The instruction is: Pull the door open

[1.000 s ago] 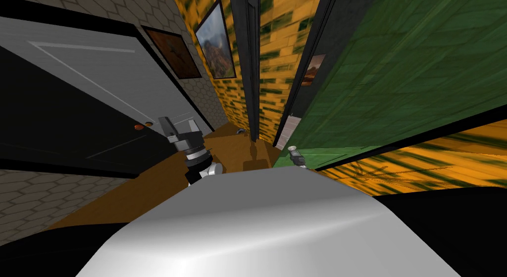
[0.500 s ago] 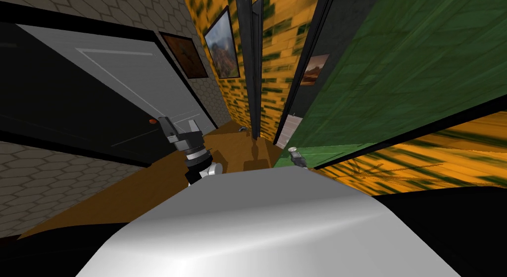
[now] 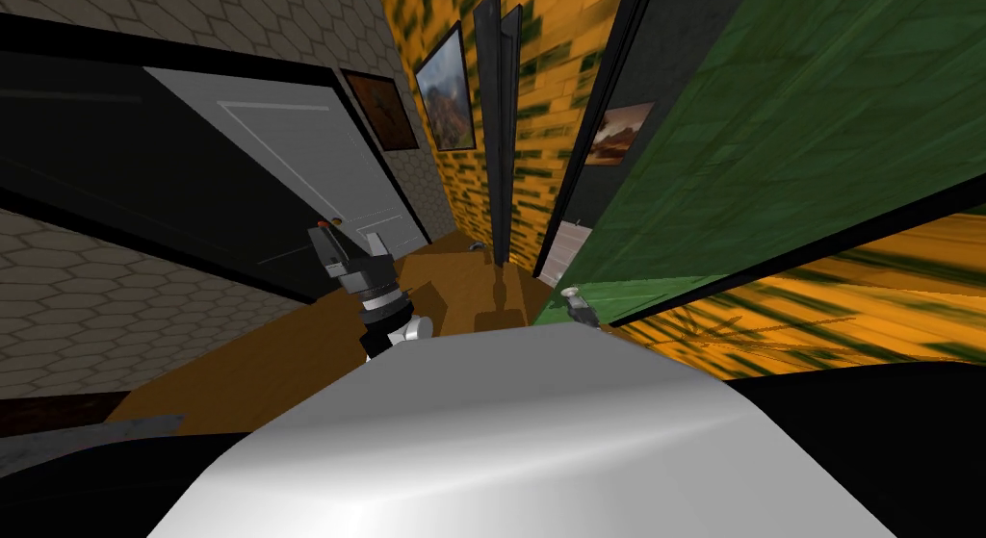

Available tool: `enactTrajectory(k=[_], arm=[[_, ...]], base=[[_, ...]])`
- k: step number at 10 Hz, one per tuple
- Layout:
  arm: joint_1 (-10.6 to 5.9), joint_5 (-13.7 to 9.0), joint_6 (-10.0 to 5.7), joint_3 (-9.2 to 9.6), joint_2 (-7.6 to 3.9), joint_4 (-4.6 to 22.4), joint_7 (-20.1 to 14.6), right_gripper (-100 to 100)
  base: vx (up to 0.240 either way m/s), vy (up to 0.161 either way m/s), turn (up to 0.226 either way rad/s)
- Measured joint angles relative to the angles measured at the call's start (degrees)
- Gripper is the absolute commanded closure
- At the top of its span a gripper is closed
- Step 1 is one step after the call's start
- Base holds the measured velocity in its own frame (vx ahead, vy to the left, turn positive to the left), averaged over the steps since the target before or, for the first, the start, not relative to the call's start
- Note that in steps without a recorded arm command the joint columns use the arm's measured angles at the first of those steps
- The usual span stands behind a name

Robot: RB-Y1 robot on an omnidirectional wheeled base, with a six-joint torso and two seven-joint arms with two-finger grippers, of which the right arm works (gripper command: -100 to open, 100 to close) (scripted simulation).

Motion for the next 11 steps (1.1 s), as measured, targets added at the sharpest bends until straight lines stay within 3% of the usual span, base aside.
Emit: enactTrajectory(k=[4,11], arm=[[0.05,0.8,-2.35,1.70,-0.76,1.7,-2.0,100],[-0.47,1.4,-4.27,2.82,-1.52,3.5,-3.5,100]], base=[[-0.165,-0.049,0.089],[-0.183,-0.044,0.127]])
